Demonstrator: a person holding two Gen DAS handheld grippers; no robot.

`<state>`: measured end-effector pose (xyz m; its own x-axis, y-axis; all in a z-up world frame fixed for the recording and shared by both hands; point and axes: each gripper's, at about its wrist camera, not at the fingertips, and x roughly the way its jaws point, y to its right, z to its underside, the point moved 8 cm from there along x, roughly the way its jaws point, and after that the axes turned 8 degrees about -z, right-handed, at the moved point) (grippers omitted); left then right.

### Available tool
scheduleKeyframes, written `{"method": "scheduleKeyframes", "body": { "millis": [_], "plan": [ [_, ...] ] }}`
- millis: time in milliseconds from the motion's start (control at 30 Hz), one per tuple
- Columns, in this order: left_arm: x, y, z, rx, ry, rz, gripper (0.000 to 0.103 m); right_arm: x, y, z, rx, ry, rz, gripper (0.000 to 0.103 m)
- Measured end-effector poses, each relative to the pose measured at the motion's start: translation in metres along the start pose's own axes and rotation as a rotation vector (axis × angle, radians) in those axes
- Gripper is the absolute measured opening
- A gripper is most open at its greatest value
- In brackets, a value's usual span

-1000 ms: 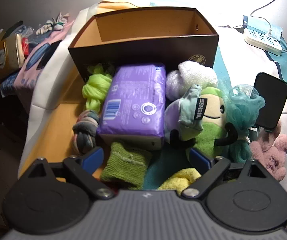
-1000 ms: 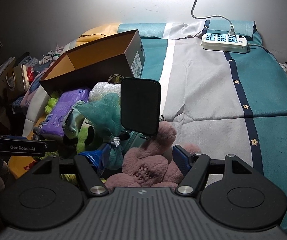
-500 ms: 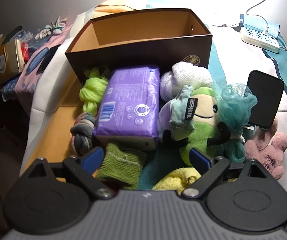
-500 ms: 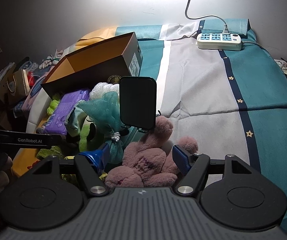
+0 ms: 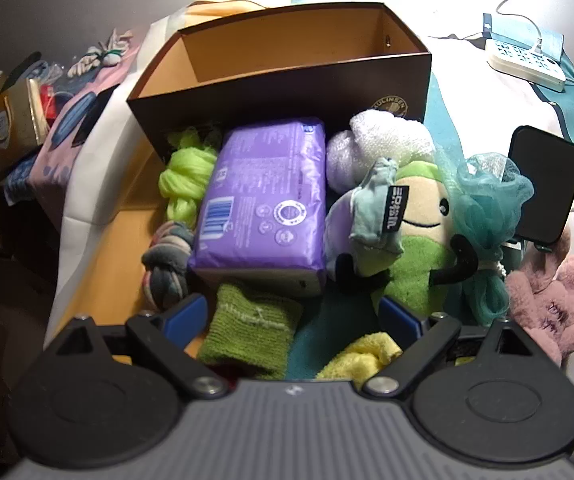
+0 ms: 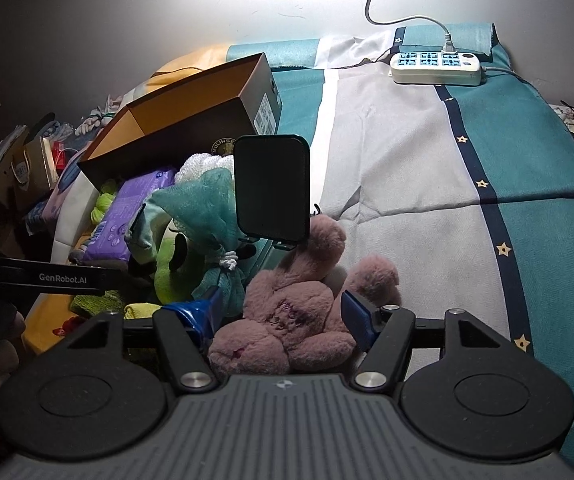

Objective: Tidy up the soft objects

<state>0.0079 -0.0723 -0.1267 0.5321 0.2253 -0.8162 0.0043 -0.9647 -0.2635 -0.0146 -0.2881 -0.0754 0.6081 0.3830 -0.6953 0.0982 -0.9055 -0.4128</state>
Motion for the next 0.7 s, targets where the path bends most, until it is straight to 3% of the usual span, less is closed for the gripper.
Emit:
{"method": "scheduleKeyframes", "body": {
  "millis": [500,700],
  "plan": [
    [0.02,-0.002,-0.018,0.082,-0.001,0.068,0.093,0.006,-0.02,-0.009,0.018,0.004,0.073,0.043],
    [0.023,-0.006,-0.02,0.088,-0.004,0.076,0.093,0.012,-0.027,-0.009,0.042,-0.011,0.059,0.038]
  ]
}}
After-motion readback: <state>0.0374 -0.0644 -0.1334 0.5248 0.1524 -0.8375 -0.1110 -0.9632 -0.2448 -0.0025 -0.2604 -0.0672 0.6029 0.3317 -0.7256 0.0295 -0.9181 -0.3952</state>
